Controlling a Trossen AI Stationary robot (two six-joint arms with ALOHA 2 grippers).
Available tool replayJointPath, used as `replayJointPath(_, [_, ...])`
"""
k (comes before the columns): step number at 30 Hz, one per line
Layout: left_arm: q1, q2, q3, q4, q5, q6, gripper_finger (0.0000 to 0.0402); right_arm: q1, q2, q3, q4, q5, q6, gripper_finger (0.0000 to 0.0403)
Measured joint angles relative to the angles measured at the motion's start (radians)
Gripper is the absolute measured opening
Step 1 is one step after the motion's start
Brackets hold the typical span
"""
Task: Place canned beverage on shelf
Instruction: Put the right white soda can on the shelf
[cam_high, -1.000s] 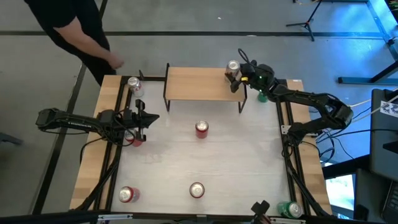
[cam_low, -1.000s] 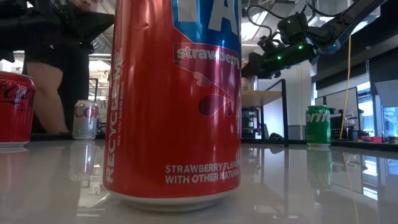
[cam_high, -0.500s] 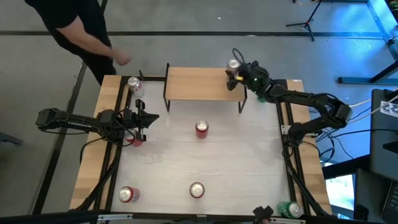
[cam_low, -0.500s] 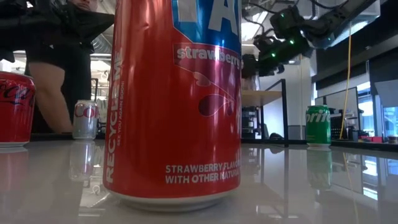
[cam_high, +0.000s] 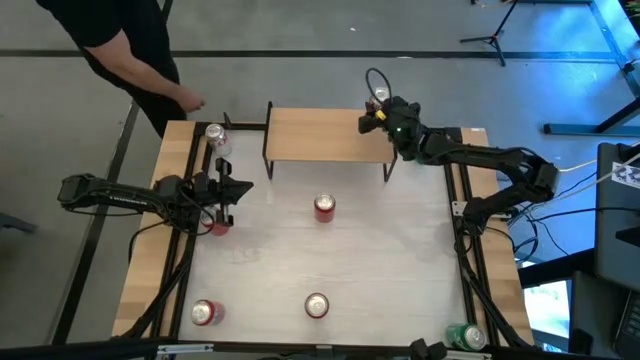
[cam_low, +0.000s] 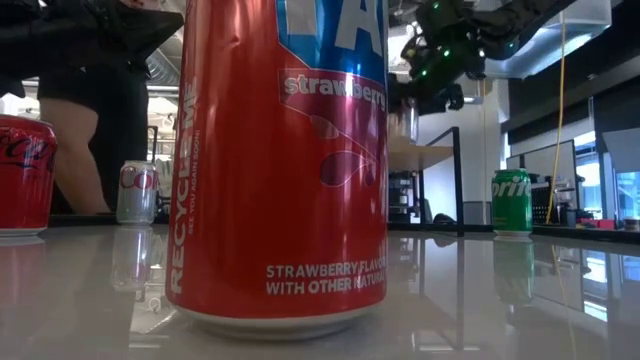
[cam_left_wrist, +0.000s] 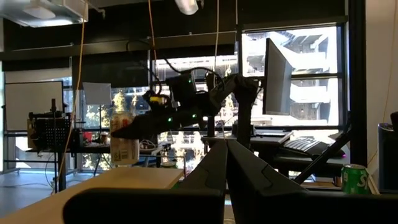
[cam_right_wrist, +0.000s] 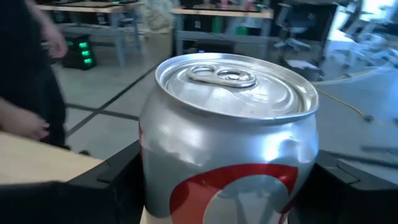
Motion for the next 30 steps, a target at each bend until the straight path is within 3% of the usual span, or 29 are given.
replayJointPath(9, [0.000,0.000,0.000,0.007,0.000,0.009,0.0002,0.000,0.092,0.001,0.046,0.115,0.033,0.0299])
replayJointPath(15, [0.000,0.000,0.000,0.007,0.004,0.009,0.0002,0.000,0.092,0.002,0.036,0.119,0.014,0.0300])
replayJointPath(30, [0.000,0.000,0.000,0.006,0.008,0.009,0.0002,0.000,0.076,0.002,0.029,0.090,-0.034,0.0392])
